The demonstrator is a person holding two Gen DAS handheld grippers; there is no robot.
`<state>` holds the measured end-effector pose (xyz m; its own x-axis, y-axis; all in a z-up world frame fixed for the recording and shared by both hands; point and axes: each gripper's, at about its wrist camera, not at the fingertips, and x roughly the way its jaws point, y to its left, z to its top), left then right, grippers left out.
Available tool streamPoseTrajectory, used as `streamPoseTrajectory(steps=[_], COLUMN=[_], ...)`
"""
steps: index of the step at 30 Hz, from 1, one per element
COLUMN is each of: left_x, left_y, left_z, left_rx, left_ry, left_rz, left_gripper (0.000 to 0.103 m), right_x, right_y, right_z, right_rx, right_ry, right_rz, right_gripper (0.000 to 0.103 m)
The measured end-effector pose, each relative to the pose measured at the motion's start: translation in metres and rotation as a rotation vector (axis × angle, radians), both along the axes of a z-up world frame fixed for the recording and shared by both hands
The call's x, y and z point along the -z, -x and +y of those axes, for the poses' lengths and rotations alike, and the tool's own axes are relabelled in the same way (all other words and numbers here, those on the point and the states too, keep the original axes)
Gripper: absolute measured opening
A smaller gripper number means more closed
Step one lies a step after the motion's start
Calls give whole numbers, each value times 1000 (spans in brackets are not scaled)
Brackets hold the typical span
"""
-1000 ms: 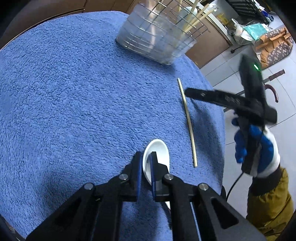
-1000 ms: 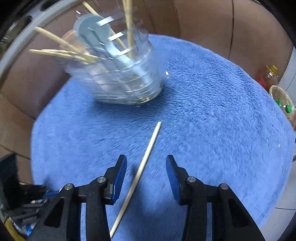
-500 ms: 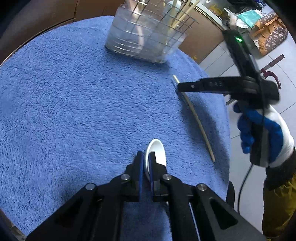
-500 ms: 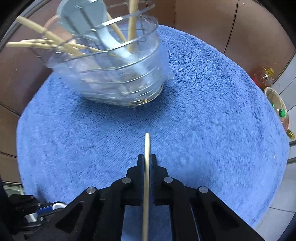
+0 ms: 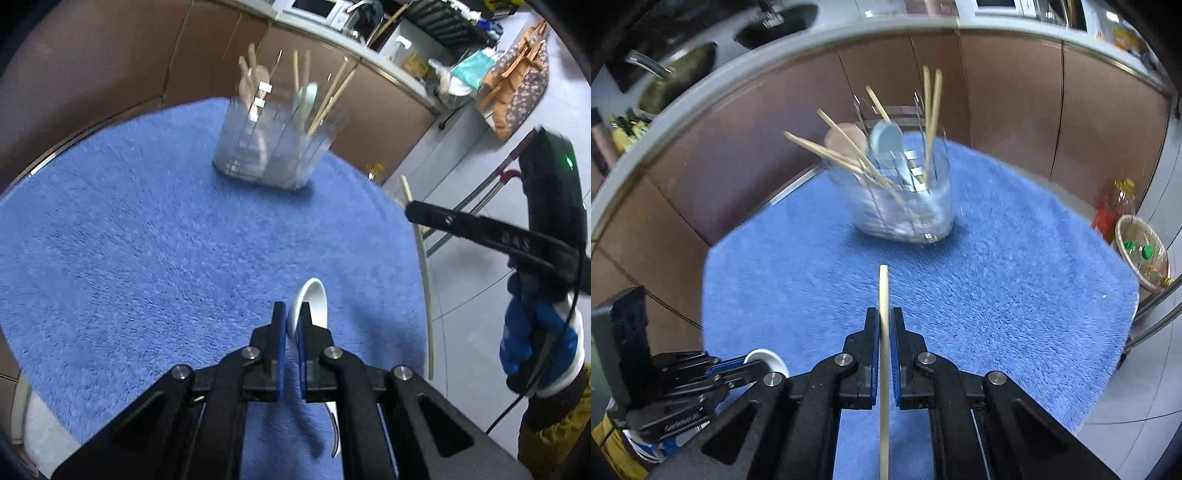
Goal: Organize utensils
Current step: 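Insert the spoon into the holder with the left tool while the right tool inserts its chopstick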
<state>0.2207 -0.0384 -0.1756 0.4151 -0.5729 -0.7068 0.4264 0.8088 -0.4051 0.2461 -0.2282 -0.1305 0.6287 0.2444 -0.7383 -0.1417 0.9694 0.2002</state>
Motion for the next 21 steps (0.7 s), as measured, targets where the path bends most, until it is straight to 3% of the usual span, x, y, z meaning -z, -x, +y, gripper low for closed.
streamPoseTrajectory(steps=[10,21], left_x=[-49,-77], left_y=[25,22], left_z=[19,28], left_rx=[-69,-119], left_ry=[21,46], left_rz=[-118,-166], left_gripper=[5,5], right_x=[-52,-63], right_y=[45,46], right_z=[7,10], right_rx=[-5,-16], right_ry=[-5,-38], right_rz=[-202,-307], right_gripper=[6,6])
